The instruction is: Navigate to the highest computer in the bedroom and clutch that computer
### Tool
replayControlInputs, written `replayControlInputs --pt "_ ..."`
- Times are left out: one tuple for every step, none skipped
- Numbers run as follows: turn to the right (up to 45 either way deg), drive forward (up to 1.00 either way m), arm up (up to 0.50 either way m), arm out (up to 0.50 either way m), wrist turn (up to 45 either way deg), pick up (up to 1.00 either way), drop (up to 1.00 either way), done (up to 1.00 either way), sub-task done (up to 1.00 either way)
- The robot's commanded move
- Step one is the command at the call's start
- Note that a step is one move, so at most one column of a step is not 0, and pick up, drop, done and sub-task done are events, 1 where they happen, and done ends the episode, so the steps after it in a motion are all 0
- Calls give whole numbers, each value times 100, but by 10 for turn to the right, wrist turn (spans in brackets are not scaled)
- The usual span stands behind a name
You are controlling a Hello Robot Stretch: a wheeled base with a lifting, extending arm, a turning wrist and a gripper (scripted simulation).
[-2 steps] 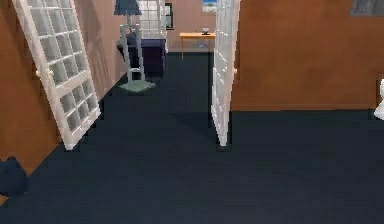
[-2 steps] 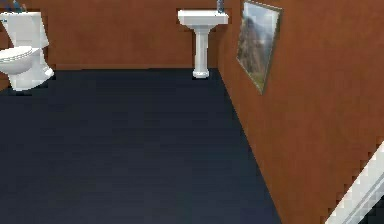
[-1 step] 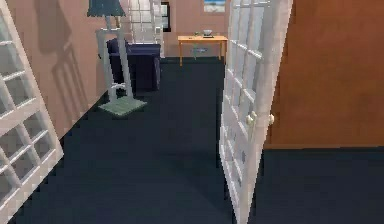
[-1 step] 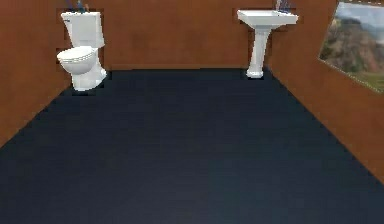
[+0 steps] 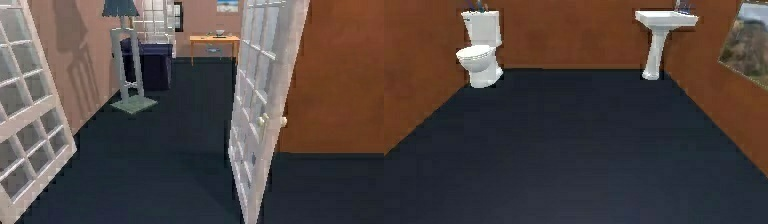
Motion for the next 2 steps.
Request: replayControlInputs --pt "0 100 0 0 0 0 0 0 0" --pt "0 20 0 0 0 0 0 0 0"
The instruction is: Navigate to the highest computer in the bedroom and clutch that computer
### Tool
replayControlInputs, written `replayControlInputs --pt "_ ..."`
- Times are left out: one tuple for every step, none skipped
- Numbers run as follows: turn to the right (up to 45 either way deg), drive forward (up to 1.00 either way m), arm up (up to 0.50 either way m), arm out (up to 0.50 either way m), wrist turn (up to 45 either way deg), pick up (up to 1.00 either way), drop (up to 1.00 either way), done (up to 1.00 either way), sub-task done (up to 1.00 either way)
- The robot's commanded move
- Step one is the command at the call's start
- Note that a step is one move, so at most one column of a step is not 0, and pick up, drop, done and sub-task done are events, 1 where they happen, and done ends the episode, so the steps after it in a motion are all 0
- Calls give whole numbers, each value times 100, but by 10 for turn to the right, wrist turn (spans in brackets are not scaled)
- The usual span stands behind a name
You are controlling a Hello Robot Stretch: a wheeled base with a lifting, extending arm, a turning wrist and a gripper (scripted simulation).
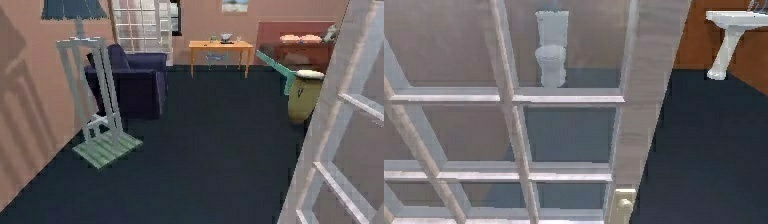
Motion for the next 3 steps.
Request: replayControlInputs --pt "-60 0 0 0 0 0 0 0 0" --pt "0 90 0 0 0 0 0 0 0" --pt "390 0 0 0 0 0 0 0 0"
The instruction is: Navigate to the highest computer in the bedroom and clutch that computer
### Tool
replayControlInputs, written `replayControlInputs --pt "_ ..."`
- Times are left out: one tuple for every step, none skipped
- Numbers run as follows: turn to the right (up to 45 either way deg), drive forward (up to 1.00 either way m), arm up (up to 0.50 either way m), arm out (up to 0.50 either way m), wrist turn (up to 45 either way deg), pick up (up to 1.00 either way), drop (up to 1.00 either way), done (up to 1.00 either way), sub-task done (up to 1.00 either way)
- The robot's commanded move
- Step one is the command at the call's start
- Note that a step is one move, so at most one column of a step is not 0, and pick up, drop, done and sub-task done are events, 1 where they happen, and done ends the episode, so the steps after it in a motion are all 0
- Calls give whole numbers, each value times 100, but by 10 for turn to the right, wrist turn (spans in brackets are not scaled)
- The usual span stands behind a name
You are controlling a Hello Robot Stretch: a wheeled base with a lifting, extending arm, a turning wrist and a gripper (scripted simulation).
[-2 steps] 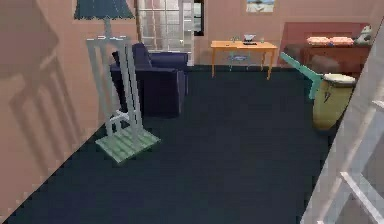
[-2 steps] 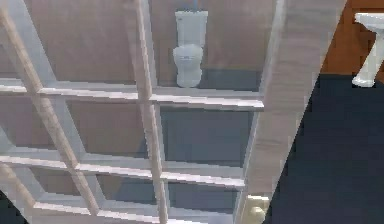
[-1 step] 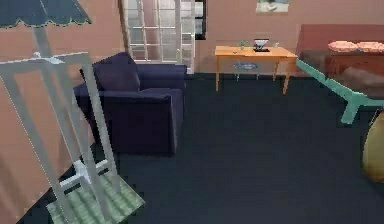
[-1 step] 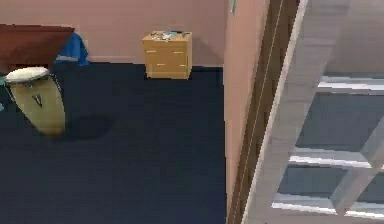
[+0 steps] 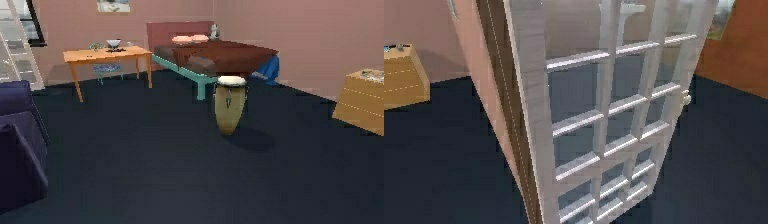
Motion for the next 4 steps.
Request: replayControlInputs --pt "0 20 0 0 0 0 0 0 0" --pt "390 0 0 0 0 0 0 0 0" --pt "0 70 0 0 0 0 0 0 0" --pt "180 0 0 0 0 0 0 0 0"
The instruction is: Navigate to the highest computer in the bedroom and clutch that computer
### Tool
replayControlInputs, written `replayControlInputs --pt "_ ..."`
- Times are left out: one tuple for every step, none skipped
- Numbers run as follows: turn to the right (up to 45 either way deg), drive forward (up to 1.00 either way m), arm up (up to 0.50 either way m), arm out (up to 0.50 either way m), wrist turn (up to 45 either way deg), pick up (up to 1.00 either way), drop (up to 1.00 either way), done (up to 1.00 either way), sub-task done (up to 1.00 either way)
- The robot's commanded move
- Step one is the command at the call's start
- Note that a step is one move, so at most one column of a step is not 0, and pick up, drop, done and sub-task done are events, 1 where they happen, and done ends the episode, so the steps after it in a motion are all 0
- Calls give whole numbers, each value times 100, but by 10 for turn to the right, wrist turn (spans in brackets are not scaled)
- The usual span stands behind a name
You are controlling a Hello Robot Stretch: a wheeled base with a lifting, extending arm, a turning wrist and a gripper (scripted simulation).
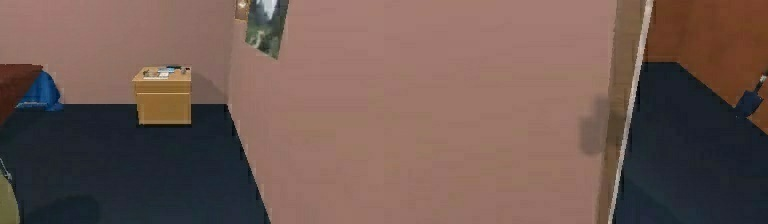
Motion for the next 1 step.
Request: replayControlInputs --pt "0 100 0 0 0 0 0 0 0"
